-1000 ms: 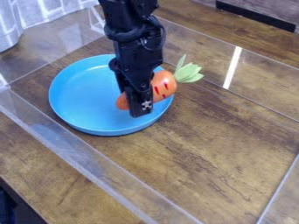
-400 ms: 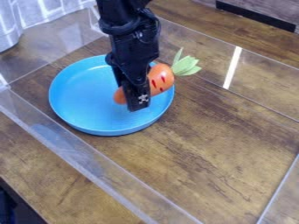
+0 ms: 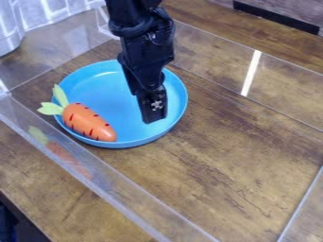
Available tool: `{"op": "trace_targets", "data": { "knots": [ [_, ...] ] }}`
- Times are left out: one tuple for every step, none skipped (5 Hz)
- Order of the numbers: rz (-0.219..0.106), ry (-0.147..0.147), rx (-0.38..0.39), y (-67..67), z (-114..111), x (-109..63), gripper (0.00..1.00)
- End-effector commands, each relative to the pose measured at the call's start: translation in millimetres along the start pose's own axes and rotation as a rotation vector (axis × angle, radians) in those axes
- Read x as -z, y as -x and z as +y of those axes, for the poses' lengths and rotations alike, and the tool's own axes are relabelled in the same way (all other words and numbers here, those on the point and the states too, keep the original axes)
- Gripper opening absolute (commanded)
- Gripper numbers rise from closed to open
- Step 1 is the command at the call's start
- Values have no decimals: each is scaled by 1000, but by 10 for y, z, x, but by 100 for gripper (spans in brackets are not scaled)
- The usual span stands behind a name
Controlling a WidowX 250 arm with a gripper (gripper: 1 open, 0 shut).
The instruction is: Put the carrot in the blue tray
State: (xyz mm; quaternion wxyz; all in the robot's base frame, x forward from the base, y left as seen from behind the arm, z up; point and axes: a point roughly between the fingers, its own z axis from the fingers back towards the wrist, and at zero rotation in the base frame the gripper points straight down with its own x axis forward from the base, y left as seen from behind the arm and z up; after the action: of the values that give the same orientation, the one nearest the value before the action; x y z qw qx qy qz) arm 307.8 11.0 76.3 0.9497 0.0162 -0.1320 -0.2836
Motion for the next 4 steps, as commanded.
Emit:
{"op": "trace_targets", "data": {
  "knots": [
    [-39,-45,-19,0,162,-156,100],
    [-27,-48,-21,61,236,-145,100],
    [-14,-53,-29,134,324,-145,100],
    [-2,-60,-47,219,412,-156,100]
  ]
}}
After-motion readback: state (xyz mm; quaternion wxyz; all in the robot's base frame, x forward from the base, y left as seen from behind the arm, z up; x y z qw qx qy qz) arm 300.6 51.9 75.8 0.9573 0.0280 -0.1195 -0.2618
